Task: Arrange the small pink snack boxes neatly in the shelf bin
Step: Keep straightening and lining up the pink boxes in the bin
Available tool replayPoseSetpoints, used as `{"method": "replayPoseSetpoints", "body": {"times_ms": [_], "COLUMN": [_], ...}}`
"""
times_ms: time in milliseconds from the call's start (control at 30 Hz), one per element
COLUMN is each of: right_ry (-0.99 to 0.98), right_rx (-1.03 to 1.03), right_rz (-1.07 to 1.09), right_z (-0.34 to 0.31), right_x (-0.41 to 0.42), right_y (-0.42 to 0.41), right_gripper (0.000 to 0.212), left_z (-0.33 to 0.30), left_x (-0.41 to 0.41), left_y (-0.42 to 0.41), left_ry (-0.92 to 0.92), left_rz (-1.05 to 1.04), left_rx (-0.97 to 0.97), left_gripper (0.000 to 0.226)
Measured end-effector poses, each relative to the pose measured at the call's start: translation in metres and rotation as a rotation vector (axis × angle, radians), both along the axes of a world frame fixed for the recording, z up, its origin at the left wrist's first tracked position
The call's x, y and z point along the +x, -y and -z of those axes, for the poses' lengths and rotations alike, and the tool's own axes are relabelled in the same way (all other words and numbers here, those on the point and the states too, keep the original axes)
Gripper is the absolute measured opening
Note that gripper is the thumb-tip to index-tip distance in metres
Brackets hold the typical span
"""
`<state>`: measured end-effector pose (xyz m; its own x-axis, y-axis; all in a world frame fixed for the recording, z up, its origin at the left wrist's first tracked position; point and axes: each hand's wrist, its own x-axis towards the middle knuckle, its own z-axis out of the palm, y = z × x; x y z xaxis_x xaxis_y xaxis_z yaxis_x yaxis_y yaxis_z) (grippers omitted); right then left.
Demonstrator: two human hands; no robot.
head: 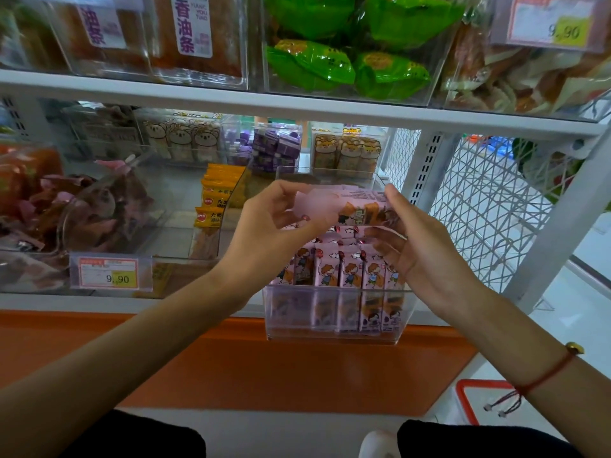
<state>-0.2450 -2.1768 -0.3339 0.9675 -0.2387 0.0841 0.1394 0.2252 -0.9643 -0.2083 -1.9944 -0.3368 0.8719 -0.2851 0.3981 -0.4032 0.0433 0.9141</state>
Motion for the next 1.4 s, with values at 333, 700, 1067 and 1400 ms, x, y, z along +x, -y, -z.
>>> {"method": "replayPoseSetpoints", "body": {"times_ms": [333,700,1067,1400], "right_ry": [0.151,0.033,0.052,0.083], "right_rx": [-0.833,-1.559,-1.557,-1.557], "right_rz": [0.237,-0.099,-0.133,-0.124], "right_z": [0.011,0.031,0.030,0.032], "right_x": [0.000,-0.002,0.000,-0.002], "right_y": [0.001,0.002,0.005,0.006], "right_gripper": [0.051,0.058,0.057,0.054], "left_z": [-0.004,-0.016,-0.029,0.003], "left_x": [0.024,0.110,0.152,0.164], "left_y": [0.004,0.040,0.070,0.083], "left_ry": [0.131,0.371,0.500,0.457], "left_rz": [-0.271,-0.306,-0.085,0.051], "left_rx": [0.002,0.616,1.004,1.283], "left_gripper": [0.032,0.040,0.045,0.025]}}
